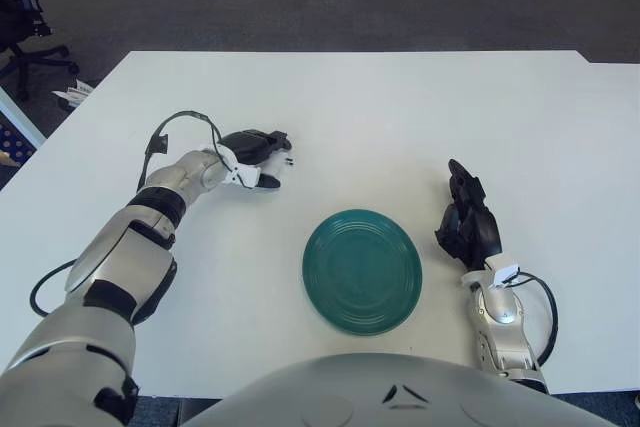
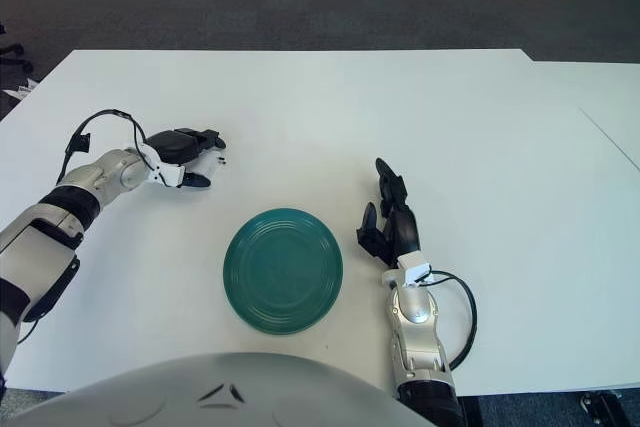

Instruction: Put the charger into the plate.

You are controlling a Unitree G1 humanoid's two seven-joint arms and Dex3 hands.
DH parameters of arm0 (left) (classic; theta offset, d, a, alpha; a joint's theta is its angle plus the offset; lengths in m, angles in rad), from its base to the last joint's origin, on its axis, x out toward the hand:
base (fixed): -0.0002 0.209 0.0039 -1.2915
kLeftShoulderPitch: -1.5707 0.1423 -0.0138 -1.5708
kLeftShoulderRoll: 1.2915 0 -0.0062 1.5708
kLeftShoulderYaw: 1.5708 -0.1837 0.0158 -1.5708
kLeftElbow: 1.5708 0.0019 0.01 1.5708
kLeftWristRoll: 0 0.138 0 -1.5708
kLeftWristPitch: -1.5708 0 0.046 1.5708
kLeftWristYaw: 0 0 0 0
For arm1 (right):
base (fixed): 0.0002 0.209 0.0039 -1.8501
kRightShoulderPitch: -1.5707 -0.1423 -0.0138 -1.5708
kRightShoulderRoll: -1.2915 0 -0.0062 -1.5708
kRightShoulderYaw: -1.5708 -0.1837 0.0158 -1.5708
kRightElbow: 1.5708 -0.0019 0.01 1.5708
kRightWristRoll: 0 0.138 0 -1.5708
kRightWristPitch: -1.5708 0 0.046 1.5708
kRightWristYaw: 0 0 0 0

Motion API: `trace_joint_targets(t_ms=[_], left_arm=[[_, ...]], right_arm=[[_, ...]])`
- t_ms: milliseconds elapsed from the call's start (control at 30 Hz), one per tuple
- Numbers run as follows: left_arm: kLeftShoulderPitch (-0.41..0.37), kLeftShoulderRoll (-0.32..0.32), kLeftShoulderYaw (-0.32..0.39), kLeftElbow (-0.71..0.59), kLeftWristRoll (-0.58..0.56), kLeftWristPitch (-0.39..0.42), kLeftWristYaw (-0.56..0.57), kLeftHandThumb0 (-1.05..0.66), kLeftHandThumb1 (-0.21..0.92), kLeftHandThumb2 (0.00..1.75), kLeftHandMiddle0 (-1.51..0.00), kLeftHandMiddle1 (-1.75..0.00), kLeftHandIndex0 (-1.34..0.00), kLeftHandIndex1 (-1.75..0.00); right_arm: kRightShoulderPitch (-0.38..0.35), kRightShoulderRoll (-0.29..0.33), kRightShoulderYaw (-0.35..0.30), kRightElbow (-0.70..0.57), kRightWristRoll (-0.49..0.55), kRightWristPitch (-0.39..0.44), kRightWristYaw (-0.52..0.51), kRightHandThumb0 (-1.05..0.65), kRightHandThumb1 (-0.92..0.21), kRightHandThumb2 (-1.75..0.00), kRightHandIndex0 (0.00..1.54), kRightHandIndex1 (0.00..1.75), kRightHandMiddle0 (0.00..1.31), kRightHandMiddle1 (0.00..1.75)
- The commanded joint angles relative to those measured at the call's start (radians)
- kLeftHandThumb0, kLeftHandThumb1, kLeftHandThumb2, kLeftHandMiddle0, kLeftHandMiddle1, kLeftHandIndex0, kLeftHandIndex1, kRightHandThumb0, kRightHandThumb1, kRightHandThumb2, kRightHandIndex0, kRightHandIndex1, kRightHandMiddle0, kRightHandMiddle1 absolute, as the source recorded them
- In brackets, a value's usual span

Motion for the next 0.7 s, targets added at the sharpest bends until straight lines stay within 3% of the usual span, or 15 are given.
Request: trace_joint_targets(t_ms=[0,67,100,200,267,400,667], left_arm=[[0.023,0.003,-0.04,0.031,0.046,0.007,0.005,-0.85,0.92,0.37,-0.15,-1.7,-0.28,-1.67],[0.019,0.003,-0.052,0.034,0.059,0.013,0.031,-0.77,0.92,0.32,-0.19,-1.72,-0.31,-1.71],[0.012,0.002,-0.063,0.041,0.074,0.023,0.055,-0.64,0.78,0.57,-0.29,-1.73,-0.36,-1.72],[0.002,-0.002,-0.083,0.056,0.097,0.039,0.105,-0.21,0.47,1.07,-0.43,-1.74,-0.47,-1.71],[0.002,-0.007,-0.084,0.063,0.097,0.046,0.131,-0.11,0.38,1.2,-0.49,-1.72,-0.48,-1.72],[0.007,-0.016,-0.078,0.068,0.08,0.051,0.151,-0.02,0.3,1.3,-0.59,-1.66,-0.49,-1.74],[0.024,-0.016,-0.047,0.053,0.036,0.035,0.174,0.0,0.25,1.35,-0.68,-1.6,-0.48,-1.75]], right_arm=[[0.083,0.009,0.004,0.084,0.004,0.06,0.006,-0.9,-0.92,-0.99,0.05,0.0,0.0,0.32],[0.084,0.009,0.003,0.083,0.006,0.061,0.007,-0.9,-0.92,-0.99,0.06,0.0,0.0,0.32],[0.084,0.009,0.002,0.081,0.007,0.063,0.009,-0.9,-0.92,-0.99,0.06,0.0,0.0,0.33],[0.085,0.009,0.0,0.078,0.011,0.067,0.01,-0.89,-0.92,-0.99,0.06,0.01,0.0,0.34],[0.085,0.01,-0.002,0.077,0.014,0.07,0.011,-0.89,-0.92,-0.99,0.07,0.01,0.0,0.35],[0.082,0.013,-0.007,0.081,0.021,0.071,0.011,-0.88,-0.92,-0.99,0.08,0.01,0.0,0.38],[0.077,0.018,-0.014,0.091,0.029,0.059,0.009,-0.86,-0.92,-0.99,0.1,0.01,0.0,0.42]])
